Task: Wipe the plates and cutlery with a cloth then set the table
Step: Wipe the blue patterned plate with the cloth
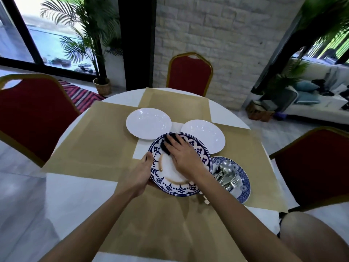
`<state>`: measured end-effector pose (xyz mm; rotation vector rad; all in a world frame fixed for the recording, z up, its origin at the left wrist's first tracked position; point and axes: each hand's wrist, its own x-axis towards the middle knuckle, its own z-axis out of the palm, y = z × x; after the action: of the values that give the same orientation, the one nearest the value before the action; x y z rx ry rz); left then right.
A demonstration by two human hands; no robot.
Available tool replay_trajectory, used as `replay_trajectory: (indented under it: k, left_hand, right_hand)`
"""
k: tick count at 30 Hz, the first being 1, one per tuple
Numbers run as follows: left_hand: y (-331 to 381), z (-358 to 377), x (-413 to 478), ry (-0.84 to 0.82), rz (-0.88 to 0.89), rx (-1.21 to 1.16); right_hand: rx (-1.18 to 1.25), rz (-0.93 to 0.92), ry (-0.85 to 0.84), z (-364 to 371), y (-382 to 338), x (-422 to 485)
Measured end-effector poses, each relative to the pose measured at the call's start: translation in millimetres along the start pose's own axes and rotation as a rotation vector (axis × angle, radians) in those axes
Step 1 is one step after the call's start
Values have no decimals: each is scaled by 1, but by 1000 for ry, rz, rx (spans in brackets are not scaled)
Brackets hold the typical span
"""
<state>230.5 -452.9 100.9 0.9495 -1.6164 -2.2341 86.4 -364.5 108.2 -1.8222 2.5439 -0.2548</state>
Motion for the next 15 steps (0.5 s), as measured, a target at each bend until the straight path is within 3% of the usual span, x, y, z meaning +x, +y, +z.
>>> replay_trajectory:
  k: [5,10,15]
  left_hand:
    - [6,6,0,78,75,-3]
    - [7,14,3,103,86,-45]
    - [4,19,6,124,65,-86]
  right_hand:
    - [-139,209,-10,-5,20,-25]
    - [75,362,20,2,-15,-62]
    - [255,260,83,-2,-36,-75]
